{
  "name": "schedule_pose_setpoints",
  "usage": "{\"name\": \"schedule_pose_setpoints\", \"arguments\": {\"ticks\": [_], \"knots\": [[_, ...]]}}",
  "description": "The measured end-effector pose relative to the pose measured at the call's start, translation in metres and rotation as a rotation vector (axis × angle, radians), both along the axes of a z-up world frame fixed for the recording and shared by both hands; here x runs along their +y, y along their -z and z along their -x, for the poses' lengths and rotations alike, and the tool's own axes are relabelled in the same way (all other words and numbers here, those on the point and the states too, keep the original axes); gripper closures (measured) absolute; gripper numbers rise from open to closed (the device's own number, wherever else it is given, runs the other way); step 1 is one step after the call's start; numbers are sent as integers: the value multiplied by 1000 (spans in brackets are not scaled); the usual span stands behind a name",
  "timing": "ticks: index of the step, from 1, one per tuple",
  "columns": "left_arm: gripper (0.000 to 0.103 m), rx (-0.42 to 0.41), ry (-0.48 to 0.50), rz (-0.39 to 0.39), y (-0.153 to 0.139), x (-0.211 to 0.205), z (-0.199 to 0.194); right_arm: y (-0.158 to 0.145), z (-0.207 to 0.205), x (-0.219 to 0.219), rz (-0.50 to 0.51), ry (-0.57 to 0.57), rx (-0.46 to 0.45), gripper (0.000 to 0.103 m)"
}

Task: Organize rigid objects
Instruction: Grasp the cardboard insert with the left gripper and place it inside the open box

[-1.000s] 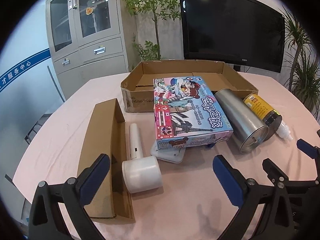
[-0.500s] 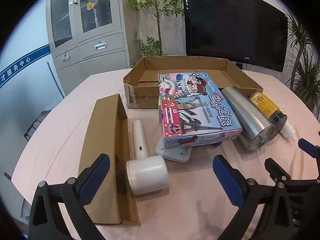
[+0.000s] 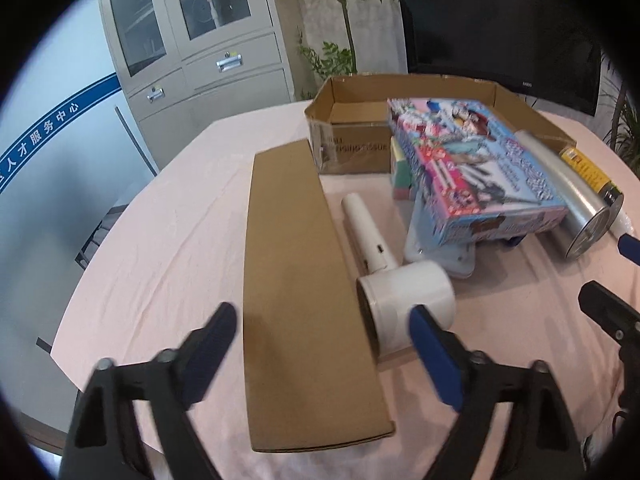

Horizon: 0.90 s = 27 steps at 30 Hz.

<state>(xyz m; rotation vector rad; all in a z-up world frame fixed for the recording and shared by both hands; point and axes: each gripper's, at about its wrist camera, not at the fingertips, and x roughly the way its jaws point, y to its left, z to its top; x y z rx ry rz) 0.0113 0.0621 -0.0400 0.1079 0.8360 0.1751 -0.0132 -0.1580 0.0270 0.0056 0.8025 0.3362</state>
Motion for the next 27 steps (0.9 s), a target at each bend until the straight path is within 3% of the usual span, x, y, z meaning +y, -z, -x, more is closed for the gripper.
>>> {"name": "schedule_pose_setpoints", "arguments": {"ticks": [2, 5, 12, 19, 24, 27], "knots": [[38, 10, -14, -1, 4, 6, 0, 0, 0, 10, -22, -47, 14, 0], [38, 6, -19, 80, 4, 22, 3, 0, 3, 25, -33, -96, 17, 0], [45, 5, -60, 191, 1, 60, 13, -1, 3, 48, -44, -131, 43, 1], [56, 18, -137, 247, 4, 99, 21, -4, 1, 64, -58, -172, 60, 1], [60, 59, -150, 468, 20, 131, 28, -11, 0, 89, -82, -238, 79, 1], [60, 79, -145, 560, 28, 140, 33, -19, 0, 119, -119, -318, 92, 1]]}}
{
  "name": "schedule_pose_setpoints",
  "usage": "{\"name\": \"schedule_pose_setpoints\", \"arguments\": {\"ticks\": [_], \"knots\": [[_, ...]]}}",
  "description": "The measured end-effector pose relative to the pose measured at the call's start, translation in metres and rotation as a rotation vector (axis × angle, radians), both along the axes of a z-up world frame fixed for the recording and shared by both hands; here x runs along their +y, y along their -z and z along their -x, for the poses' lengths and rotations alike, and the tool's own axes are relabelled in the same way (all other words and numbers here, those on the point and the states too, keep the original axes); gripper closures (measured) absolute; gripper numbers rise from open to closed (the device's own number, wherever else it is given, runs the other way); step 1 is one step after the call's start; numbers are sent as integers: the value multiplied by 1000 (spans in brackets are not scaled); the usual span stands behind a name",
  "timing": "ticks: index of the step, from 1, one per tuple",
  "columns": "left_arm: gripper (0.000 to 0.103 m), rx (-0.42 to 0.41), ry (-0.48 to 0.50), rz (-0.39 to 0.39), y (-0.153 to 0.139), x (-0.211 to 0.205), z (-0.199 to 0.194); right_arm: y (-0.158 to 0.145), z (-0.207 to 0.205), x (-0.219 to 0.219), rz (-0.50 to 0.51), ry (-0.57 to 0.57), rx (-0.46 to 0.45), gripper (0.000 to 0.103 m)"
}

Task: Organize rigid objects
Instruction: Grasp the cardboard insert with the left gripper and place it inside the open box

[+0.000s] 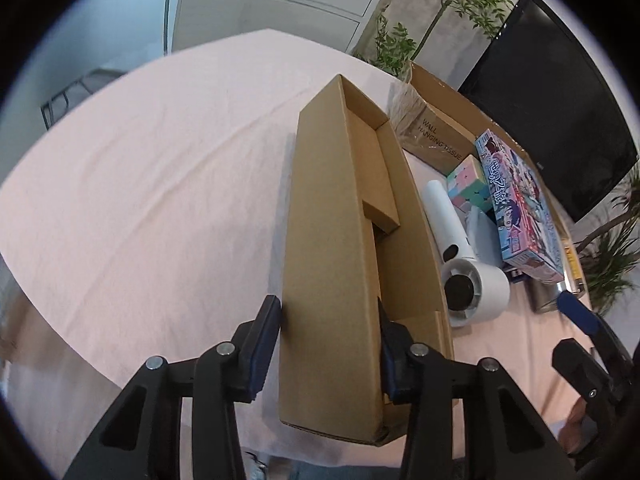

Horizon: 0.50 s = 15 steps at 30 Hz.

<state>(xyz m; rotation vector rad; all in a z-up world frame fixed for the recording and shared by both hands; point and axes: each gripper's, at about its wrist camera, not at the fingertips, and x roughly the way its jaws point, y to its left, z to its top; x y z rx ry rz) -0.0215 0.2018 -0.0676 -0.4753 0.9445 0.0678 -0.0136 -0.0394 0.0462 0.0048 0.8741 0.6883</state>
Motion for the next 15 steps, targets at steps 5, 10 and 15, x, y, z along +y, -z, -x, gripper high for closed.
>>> {"name": "schedule_pose_setpoints", "arguments": {"ticks": [5, 10, 15], "knots": [[60, 1, 19, 30, 2, -2, 8, 3, -2, 60, 36, -79, 35, 25], [69, 8, 25, 41, 3, 3, 12, 36, -9, 105, 67, -147, 211, 59], [77, 33, 72, -17, 3, 2, 13, 48, -9, 122, 39, -185, 292, 72]]}}
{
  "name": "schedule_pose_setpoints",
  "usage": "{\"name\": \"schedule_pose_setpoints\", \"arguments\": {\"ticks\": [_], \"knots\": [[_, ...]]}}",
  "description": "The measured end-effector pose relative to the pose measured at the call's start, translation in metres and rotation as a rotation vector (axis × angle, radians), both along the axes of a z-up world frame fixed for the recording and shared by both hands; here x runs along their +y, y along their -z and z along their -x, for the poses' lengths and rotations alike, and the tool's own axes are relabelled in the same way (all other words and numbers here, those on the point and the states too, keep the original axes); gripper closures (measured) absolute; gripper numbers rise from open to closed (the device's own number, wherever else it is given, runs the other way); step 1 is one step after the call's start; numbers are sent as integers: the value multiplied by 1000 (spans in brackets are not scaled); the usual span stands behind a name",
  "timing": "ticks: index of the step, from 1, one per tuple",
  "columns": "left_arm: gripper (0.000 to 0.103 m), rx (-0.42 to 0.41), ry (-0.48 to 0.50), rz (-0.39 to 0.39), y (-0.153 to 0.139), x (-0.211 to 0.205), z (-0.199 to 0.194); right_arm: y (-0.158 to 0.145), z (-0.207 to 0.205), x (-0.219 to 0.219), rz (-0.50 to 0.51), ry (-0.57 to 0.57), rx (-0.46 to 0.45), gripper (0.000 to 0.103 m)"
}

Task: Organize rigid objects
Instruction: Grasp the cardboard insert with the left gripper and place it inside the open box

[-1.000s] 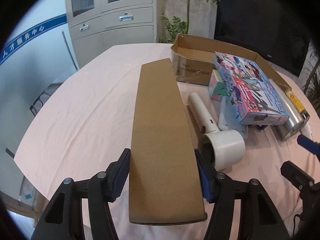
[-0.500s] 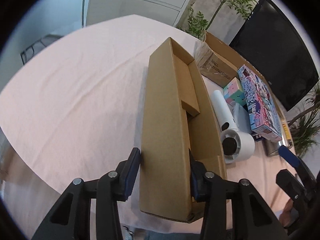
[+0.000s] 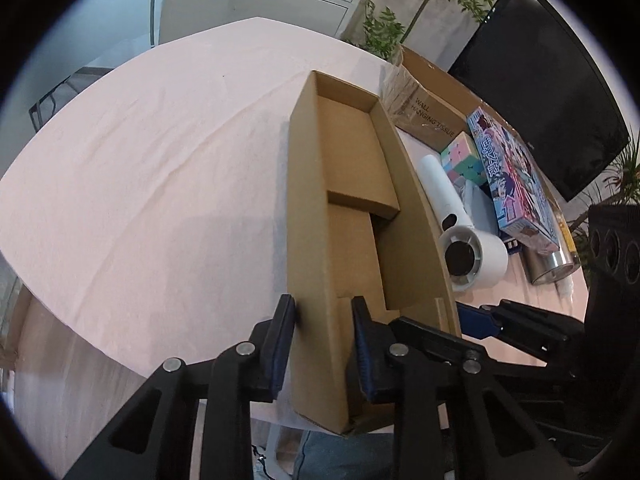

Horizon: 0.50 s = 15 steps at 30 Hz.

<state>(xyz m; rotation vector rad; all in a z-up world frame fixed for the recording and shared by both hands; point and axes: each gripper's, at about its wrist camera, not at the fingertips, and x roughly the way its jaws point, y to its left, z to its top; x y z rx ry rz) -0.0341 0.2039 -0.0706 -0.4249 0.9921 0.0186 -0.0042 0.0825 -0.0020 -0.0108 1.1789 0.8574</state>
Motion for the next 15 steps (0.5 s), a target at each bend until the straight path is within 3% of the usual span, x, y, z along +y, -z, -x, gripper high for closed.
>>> {"name": "schedule_pose_setpoints", "arguments": {"ticks": [4, 7, 11, 15], "knots": [[78, 4, 19, -19, -4, -2, -2, -3, -1, 4, 5, 10, -4, 74], [78, -48, 23, -48, -26, -7, -4, -21, -1, -7, -5, 28, -64, 75], [78, -156, 64, -105, -77, -12, -26, -63, -16, -18, -68, 67, -152, 75], [77, -283, 158, -157, -134, -25, -82, -111, -58, -39, -121, 151, -249, 75]]}}
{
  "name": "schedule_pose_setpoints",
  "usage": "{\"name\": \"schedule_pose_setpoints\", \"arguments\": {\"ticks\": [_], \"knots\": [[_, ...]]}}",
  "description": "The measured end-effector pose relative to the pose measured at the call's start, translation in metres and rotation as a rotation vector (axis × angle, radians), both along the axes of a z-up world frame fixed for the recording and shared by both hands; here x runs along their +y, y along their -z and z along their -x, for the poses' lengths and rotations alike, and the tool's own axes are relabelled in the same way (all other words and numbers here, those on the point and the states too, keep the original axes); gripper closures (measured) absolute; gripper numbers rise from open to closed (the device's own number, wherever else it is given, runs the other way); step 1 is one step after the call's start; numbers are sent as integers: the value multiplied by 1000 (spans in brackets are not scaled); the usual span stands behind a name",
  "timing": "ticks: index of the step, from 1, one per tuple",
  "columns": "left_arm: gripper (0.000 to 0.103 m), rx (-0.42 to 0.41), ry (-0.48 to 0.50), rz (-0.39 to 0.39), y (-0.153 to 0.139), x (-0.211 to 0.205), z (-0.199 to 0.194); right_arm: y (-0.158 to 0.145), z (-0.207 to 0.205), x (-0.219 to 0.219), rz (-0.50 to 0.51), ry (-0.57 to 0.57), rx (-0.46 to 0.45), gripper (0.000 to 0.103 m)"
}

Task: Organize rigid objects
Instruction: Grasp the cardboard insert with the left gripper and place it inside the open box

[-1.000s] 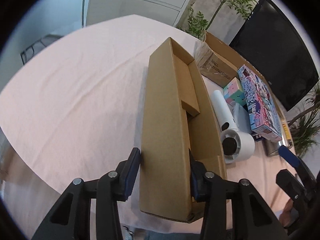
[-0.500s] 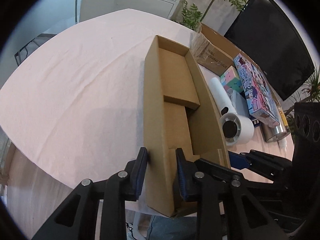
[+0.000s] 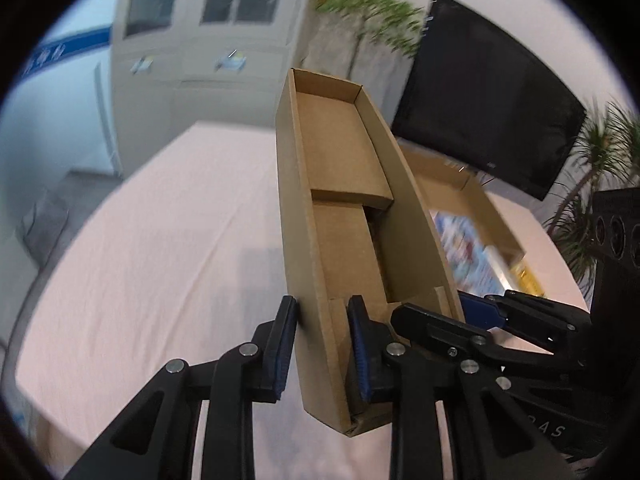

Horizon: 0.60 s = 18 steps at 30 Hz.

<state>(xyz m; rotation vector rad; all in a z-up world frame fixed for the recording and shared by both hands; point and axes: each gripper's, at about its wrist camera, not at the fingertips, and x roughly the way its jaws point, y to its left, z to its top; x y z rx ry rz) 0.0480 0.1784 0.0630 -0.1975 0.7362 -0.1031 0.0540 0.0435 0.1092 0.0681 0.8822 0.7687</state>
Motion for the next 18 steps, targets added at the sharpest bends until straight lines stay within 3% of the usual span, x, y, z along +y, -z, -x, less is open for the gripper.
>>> {"name": "schedule_pose_setpoints", "arguments": {"ticks": [3, 6, 9, 15, 18], "knots": [[78, -37, 70, -6, -29, -11, -56, -34, -51, -19, -4, 85, -63, 75], [77, -29, 141, 7, -45, -20, -121, -54, -108, -38, 8, 156, -67, 75], [78, 23, 184, 32, -42, -28, -186, -57, -164, -54, 26, 198, -19, 75], [78, 167, 192, 87, 9, -29, -270, -7, -268, -69, 67, 225, 152, 74], [78, 233, 173, 90, 40, -26, -283, 28, -304, -67, 81, 218, 249, 74]]}}
